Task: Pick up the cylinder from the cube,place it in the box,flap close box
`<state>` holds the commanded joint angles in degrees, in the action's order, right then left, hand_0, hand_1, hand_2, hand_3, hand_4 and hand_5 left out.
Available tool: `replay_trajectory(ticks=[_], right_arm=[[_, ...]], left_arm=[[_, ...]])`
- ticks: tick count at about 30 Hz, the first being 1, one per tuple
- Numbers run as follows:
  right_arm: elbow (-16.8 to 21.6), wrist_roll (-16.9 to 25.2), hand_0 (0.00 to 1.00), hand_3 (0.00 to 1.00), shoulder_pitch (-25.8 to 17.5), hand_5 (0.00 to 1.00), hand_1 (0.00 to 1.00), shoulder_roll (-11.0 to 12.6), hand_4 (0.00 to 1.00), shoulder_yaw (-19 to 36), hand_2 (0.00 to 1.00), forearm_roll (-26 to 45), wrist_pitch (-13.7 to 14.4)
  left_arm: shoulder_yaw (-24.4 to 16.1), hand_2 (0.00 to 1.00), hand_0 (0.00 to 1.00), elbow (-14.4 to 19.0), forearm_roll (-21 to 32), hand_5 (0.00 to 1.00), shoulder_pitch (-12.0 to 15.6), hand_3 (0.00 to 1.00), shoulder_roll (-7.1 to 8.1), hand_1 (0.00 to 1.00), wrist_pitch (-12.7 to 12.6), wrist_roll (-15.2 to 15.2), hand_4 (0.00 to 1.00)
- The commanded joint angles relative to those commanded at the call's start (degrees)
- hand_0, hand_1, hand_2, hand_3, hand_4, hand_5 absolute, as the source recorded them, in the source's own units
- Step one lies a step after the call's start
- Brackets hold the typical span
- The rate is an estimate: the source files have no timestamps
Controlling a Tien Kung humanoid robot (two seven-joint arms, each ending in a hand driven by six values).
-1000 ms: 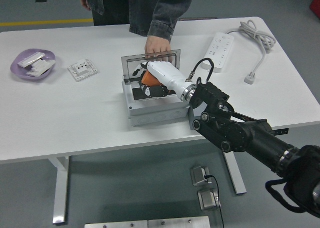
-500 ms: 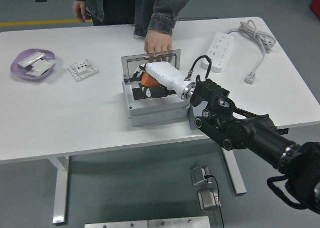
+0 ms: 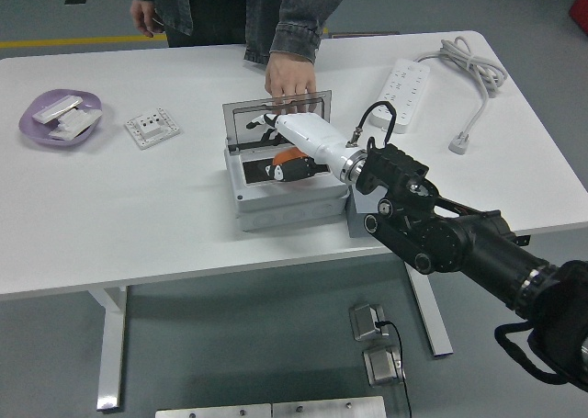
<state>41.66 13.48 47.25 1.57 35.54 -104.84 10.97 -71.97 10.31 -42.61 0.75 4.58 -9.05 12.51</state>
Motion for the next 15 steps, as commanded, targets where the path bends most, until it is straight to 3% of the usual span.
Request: replay_trajectory(ticks=[7,15], right_arm=[[1.2,-0.1,0.555,0.829,-0.5,0.24,0.554,0.6,0.843,0.7,0.647,1.2,-0.1],[7.7,-0.6,0.556,0.828,-1.2,0.242,0.545,2.6,0.844,2.5,0.645,3.6,-0.5]], left_arm=[[0.0,0.572,0.649,0.0,0.0,0.153,0.1,0.665,-0.13,0.647,0.0,0.0,0.676],[-0.5,0.567,0.649,0.0,-0.2,0.154,0.2,0.665,-0.39,0.647,0.0,-0.1,0.676]])
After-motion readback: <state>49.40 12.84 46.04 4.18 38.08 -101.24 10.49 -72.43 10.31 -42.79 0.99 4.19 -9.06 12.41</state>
